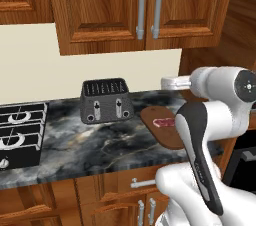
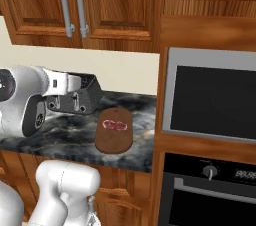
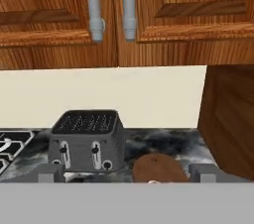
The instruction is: Open the cabinet, retrieve the rolling pin, and place it next to the meat on the cutting board to prepare for tenderizing.
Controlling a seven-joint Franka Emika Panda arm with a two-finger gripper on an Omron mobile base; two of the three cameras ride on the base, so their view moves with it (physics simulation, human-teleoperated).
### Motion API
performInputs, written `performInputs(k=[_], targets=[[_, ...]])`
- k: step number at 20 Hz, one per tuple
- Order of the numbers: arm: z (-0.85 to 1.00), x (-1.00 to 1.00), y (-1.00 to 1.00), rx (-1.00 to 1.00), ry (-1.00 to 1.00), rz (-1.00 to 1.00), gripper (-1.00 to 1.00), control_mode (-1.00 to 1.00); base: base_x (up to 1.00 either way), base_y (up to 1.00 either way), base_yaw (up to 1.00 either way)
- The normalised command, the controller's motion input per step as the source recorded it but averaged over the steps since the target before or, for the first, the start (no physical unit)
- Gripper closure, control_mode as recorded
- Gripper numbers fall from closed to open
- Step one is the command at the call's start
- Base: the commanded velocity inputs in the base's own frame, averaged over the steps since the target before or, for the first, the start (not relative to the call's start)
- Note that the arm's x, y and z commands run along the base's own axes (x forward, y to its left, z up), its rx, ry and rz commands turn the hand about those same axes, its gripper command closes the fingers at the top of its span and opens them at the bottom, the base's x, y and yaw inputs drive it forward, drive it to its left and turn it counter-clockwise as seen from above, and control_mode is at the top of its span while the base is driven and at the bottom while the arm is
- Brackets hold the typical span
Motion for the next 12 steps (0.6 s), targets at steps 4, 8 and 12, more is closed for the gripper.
performInputs(k=[4,8,12], targets=[[0.88,-0.17,0.01,0.00,-0.43,-0.08,-1.00,-1.00,0.00,0.00,0.00],[0.87,-0.16,0.00,0.00,-0.37,-0.11,-1.00,-1.00,0.00,0.00,0.00],[0.71,-0.09,0.00,0.00,-0.26,-0.12,-1.00,-1.00,0.00,0.00,0.00]])
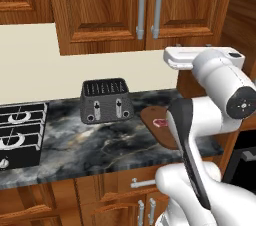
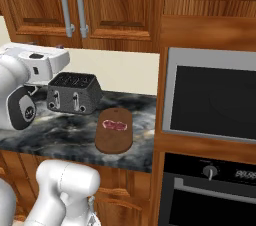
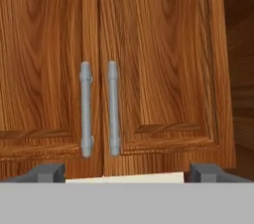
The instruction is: Open the cabinet, retrieve the rolling pin, and place it next to the meat on the cutting board to prepare for tenderizing.
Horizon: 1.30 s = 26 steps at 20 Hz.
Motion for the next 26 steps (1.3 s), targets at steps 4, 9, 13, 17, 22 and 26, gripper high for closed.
performInputs(k=[4,9,13,17,22,26], targets=[[0.37,-0.02,0.00,0.01,-0.14,-0.07,-1.00,-1.00,0.00,0.00,0.00],[0.00,0.15,0.00,0.00,0.00,0.00,-1.00,-1.00,0.00,0.00,0.00],[0.00,0.19,-0.04,0.01,0.00,0.00,-1.00,-1.00,0.00,0.00,0.00],[0.00,0.28,-0.15,0.02,0.00,0.01,-1.00,-1.00,0.00,0.00,0.00],[0.00,0.21,-0.19,0.01,0.00,0.03,-1.00,-1.00,0.00,0.00,0.00],[0.00,0.03,-0.10,0.00,0.00,0.03,-1.00,-1.00,0.00,0.00,0.00]])
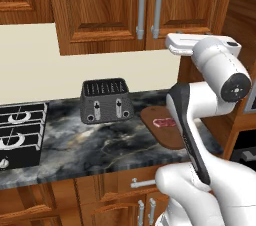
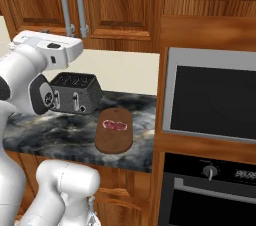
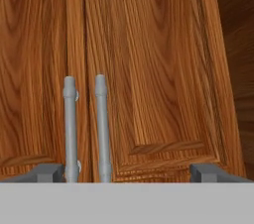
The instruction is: Open the cabinet, retrieve the rolling pin, and place it next to the meat on the cutting board to prepare for tenderizing.
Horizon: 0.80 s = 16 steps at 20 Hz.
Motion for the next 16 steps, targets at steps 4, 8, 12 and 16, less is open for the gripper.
performInputs(k=[4,8,12,16], targets=[[0.00,0.00,-0.05,0.00,0.00,0.03,-1.00,-1.00,0.00,0.00,0.00],[0.00,0.05,0.00,0.00,0.00,0.00,-1.00,-1.00,0.00,0.00,0.00],[0.00,0.08,0.00,0.00,0.03,0.00,-1.00,-1.00,0.00,0.00,0.00],[0.00,0.11,0.00,0.00,0.02,0.00,-1.00,-1.00,0.00,0.00,0.00]])
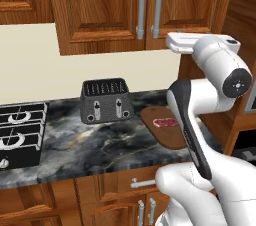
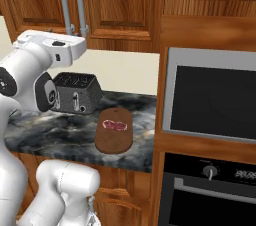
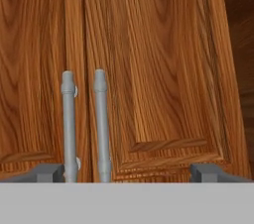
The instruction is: Open the cabinet, retrieve the rolling pin, and place it next to the meat on the cutting board to prepare for tenderizing.
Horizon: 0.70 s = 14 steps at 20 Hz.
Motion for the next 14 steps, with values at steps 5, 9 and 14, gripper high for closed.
performInputs(k=[5,9,14], targets=[[0.00,0.22,0.00,0.00,0.06,0.00,-1.00,-1.00,0.00,0.00,0.00],[0.00,0.29,0.00,0.00,0.12,0.00,-1.00,-1.00,0.00,0.00,0.00],[0.00,0.48,0.00,0.00,0.11,0.02,-1.00,-1.00,0.00,0.00,0.00]])
